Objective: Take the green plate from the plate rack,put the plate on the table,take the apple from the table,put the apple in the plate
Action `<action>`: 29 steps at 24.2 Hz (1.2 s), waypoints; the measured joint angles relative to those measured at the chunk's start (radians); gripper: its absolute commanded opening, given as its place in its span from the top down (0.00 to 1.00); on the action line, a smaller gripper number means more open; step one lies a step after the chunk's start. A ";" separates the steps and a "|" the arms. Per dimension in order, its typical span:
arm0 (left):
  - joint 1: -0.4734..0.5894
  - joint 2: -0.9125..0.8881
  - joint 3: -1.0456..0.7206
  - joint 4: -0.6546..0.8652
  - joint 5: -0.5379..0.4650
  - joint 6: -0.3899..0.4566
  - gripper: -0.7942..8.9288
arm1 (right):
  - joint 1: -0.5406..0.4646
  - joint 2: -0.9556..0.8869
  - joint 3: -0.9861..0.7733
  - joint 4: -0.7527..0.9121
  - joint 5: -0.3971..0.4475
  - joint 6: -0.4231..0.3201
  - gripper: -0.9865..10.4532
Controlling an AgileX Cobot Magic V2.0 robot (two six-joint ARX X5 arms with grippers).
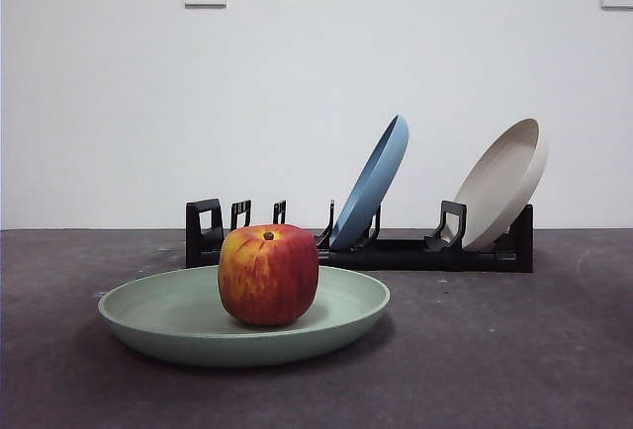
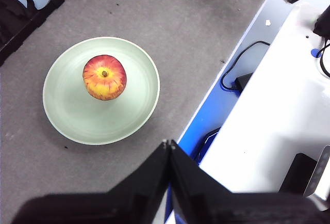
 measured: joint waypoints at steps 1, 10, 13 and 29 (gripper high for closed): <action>0.000 0.000 0.000 0.000 0.000 0.000 0.92 | 0.000 0.000 0.000 0.000 0.000 0.000 0.91; 0.000 0.000 0.000 0.000 0.000 0.000 0.92 | 0.000 -0.001 0.000 0.000 0.000 0.000 0.91; 0.000 0.000 0.000 0.000 0.000 0.000 0.92 | 0.000 -0.001 0.000 0.000 0.000 0.000 0.91; 0.579 -0.227 -0.233 0.924 0.210 0.292 0.92 | 0.000 -0.002 0.000 -0.001 0.000 0.000 0.91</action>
